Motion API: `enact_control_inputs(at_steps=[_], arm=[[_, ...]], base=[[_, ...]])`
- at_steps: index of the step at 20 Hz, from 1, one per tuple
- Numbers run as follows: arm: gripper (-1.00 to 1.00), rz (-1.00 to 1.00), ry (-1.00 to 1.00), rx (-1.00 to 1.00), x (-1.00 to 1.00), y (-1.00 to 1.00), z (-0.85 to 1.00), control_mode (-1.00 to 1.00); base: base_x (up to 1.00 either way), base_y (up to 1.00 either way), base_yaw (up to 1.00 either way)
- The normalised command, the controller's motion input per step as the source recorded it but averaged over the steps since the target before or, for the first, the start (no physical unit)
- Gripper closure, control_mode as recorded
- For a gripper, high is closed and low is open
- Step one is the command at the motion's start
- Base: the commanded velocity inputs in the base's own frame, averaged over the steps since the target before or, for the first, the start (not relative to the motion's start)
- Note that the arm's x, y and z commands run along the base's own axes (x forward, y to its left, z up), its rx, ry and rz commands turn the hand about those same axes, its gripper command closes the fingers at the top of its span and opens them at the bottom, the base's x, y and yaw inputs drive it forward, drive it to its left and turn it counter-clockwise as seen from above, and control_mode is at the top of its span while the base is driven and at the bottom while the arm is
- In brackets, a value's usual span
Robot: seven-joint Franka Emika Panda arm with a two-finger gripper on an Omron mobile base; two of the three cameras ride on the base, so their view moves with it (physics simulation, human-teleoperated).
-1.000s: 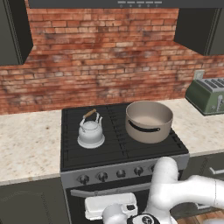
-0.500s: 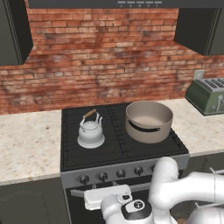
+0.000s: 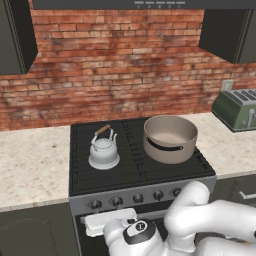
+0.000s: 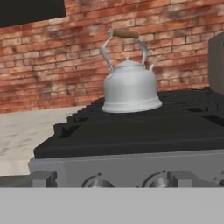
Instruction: Pick the kettle from the counter and place it on a stove burner. Then turn the burner on.
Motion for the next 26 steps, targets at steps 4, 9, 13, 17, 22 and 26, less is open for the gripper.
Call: enact_control_inputs(at_steps=[4, 9, 13, 17, 22, 26], arm=[[-1.00, 0.00, 0.00, 0.00, 0.01, 0.01, 0.00, -1.00], [-1.00, 0.00, 0.00, -0.02, 0.00, 0.00, -0.20, -1.00], [-1.00, 0.00, 0.00, -0.03, 0.03, 0.00, -0.21, -1.00], [-1.00, 0.00, 0.00, 0.00, 0.09, 0.00, -0.06, -1.00], [-1.00, 0.00, 0.00, 0.00, 0.25, 0.00, -0.04, -1.00], [-1.00, 0.00, 0.00, -0.01, 0.31, 0.00, -0.14, -1.00]], base=[[0.00, 0.00, 0.00], [0.00, 0.00, 0.00], [0.00, 0.00, 0.00], [0.00, 0.00, 0.00], [0.00, 0.00, 0.00], [0.00, 0.00, 0.00]])
